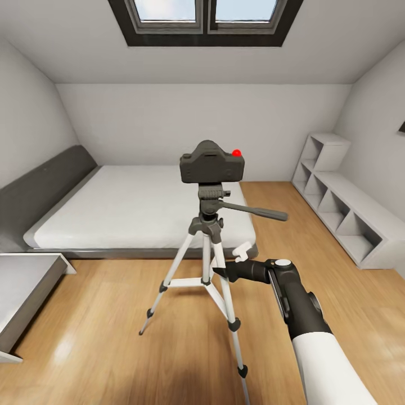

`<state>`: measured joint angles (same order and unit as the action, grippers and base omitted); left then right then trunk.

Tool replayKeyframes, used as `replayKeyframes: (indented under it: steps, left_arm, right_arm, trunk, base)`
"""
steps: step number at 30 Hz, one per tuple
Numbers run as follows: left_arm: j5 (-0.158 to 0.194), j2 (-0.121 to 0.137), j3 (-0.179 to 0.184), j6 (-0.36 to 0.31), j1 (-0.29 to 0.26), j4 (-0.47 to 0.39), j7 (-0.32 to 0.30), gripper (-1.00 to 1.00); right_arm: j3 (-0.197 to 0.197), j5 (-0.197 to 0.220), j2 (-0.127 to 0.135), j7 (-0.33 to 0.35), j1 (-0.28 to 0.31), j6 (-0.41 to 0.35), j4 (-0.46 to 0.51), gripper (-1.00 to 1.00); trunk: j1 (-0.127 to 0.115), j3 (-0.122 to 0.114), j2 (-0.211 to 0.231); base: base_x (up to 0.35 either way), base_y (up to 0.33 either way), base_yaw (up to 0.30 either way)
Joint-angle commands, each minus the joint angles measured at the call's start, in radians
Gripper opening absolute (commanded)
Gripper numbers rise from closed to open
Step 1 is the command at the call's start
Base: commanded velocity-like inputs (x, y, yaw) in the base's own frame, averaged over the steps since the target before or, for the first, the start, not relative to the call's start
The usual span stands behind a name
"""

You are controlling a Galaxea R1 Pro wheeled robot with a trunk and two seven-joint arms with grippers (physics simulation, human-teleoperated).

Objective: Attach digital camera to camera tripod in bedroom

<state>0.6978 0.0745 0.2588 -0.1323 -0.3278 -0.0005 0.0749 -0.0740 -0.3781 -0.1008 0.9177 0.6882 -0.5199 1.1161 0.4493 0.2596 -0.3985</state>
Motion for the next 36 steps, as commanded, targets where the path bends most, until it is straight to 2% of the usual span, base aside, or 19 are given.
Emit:
replayKeyframes:
  steps: [1, 6, 12, 19, 20, 24, 27, 36]
  left_arm:
    - [0.009, -0.005, 0.008, 0.005, 0.005, 0.000, 0.019, 1.00]
    - [0.009, -0.018, 0.008, 0.038, 0.043, 0.000, 0.066, 1.00]
    - [0.012, -0.021, 0.006, 0.106, 0.061, 0.001, 0.078, 1.00]
    - [0.012, -0.025, 0.006, 0.136, 0.065, 0.001, 0.081, 1.00]
    - [0.012, -0.027, 0.006, 0.139, 0.065, 0.001, 0.081, 1.00]
    - [0.012, -0.056, 0.004, 0.149, 0.066, 0.001, 0.082, 1.00]
    - [0.013, -0.068, 0.004, 0.151, 0.066, 0.000, 0.082, 1.00]
    - [0.014, -0.075, 0.004, 0.152, 0.066, 0.000, 0.082, 1.00]
  right_arm:
    - [-0.003, -0.063, 0.002, 0.007, 0.001, -0.002, -0.013, -1.00]
    - [-0.003, -0.062, 0.016, 0.007, 0.001, -0.002, -0.013, -1.00]
    - [-0.003, -0.062, 0.027, 0.008, 0.001, -0.002, -0.012, -1.00]
    - [-0.004, -0.062, 0.037, 0.009, 0.001, -0.003, -0.008, -1.00]
    - [-0.004, -0.062, 0.040, 0.009, 0.001, -0.003, -0.008, 1.00]
    - [-0.003, -0.062, 0.056, 0.009, 0.001, -0.003, -0.006, 1.00]
    - [-0.003, -0.061, 0.059, 0.008, 0.001, -0.003, -0.006, 1.00]
    - [-0.003, -0.059, 0.061, 0.006, 0.001, -0.002, -0.010, 1.00]
  trunk:
    - [0.001, 0.002, -0.001]
    - [0.001, 0.002, -0.001]
    - [0.001, 0.002, -0.001]
    - [0.001, 0.002, -0.001]
    - [0.001, 0.002, -0.001]
    - [0.001, 0.002, -0.001]
    - [0.001, 0.002, -0.001]
    - [0.001, 0.002, -0.001]
  base:
    - [0.000, 0.000, 0.000]
    - [0.000, 0.000, 0.000]
    - [0.000, 0.000, 0.000]
    - [0.000, 0.000, 0.000]
    - [0.000, 0.000, 0.000]
    - [0.000, 0.000, 0.000]
    - [0.000, 0.000, 0.000]
    - [-0.024, 0.000, 0.000]
